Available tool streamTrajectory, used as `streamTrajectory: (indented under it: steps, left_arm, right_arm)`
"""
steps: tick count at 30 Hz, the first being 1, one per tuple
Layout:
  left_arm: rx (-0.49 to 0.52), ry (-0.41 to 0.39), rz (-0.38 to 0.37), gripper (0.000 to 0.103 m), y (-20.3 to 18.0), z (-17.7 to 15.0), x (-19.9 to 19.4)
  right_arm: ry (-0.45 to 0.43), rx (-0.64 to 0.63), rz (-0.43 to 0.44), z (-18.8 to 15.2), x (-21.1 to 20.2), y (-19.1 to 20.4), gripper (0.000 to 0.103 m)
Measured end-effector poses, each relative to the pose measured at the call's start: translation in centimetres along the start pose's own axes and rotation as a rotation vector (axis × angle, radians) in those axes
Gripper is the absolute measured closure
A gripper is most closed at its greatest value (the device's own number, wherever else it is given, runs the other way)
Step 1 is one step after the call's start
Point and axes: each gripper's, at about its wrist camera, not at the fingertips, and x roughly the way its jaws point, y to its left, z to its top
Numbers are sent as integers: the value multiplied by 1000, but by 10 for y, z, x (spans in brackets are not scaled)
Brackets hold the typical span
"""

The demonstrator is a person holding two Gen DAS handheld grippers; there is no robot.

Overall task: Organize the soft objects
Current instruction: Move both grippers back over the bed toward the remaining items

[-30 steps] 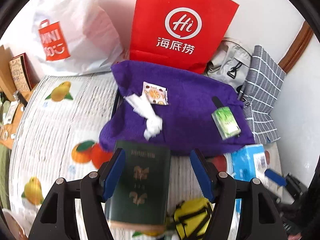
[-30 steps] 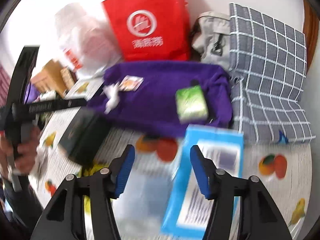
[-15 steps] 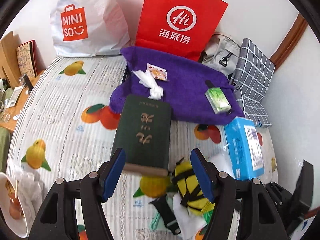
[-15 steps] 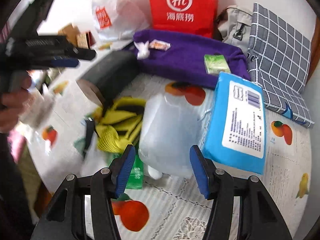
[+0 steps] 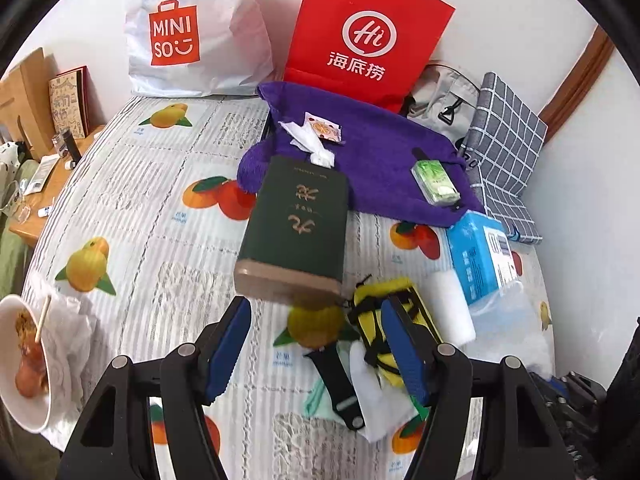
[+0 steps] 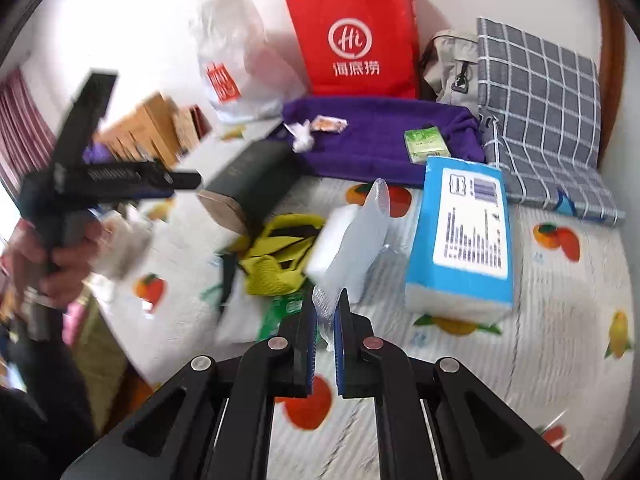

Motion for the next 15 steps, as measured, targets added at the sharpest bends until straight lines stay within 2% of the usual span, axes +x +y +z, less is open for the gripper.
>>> streamTrajectory:
  steps: [3, 7, 12, 13, 14, 15]
  left_arm:
    - [5, 2, 4, 37, -4, -12, -4]
    - [15, 16, 14, 37, -11, -28, -5]
    - [21, 40, 32, 37, -14, -45, 1]
    - [23, 46, 34, 37, -15, -49, 3]
    - [24, 51, 37, 37, -16, -51, 5]
    - [24, 55, 39, 37, -16, -52, 7]
  right_arm:
    - [-12, 58, 43, -14, -14, -10, 95]
    - [31, 122, 24, -41, -15, -27, 95]
    - [106, 226, -73, -83, -5, -63, 91]
    - [112, 235, -95, -87, -3, -68, 88]
    - [121, 247, -131, -92, -1, -74, 72]
    - [127, 254, -146, -95, -1, -79, 62]
